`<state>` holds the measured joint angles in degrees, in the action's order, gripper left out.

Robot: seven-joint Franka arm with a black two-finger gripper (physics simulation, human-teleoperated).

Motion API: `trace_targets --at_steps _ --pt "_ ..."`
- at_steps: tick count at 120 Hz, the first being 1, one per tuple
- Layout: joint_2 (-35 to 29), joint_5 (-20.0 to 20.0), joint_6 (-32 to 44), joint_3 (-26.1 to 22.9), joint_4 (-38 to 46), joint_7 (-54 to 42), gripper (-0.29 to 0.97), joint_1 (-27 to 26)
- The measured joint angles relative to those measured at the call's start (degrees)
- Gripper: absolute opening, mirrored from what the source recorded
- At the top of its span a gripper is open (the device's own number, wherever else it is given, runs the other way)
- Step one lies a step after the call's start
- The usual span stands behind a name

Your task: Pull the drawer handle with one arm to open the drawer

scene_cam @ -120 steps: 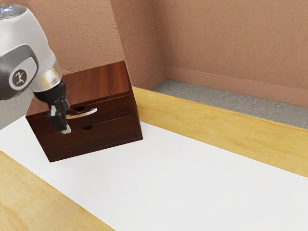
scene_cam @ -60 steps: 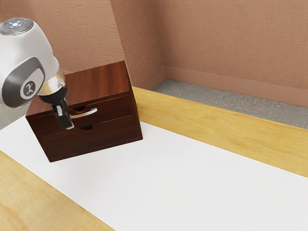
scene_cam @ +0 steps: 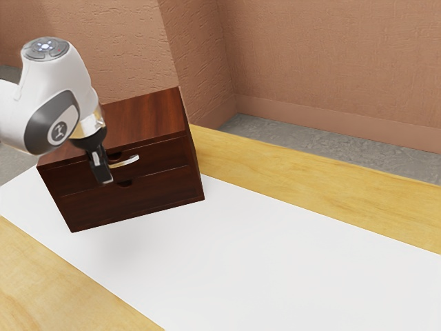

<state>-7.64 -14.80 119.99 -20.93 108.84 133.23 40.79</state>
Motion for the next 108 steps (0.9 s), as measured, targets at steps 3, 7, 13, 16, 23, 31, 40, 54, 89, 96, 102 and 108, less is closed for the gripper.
trace_targets --at_steps 3,7,13,16,23,31,40,54,89,96,102,108 --pt "0.3 -0.3 0.1 0.0 -0.2 0.1 0.56 0.0" --pt "0.8 -0.7 0.4 0.1 -0.5 0.2 0.56 0.0" --pt "1.4 -1.3 0.8 0.2 -0.7 0.3 0.56 0.1" --pt "1.6 -1.5 0.9 0.2 -0.7 0.4 0.56 0.2" --pt "2.1 -1.8 1.3 0.2 -0.8 0.5 0.56 0.2" --pt "2.4 -2.1 1.6 0.3 -0.7 0.6 0.55 0.3" --pt "2.6 -1.9 1.8 0.3 -0.7 0.8 0.52 0.2" --pt "2.9 -1.5 2.0 0.2 -0.6 1.0 0.44 0.2" --pt "3.8 -1.3 2.2 0.3 -0.6 1.2 0.25 0.1" --pt "3.8 -1.4 2.3 0.2 -0.6 1.3 0.22 0.1" --pt "3.9 -1.5 2.3 0.2 -0.7 1.3 0.20 0.0" --pt "3.9 -1.7 2.3 0.1 -0.7 1.3 0.18 -0.2"
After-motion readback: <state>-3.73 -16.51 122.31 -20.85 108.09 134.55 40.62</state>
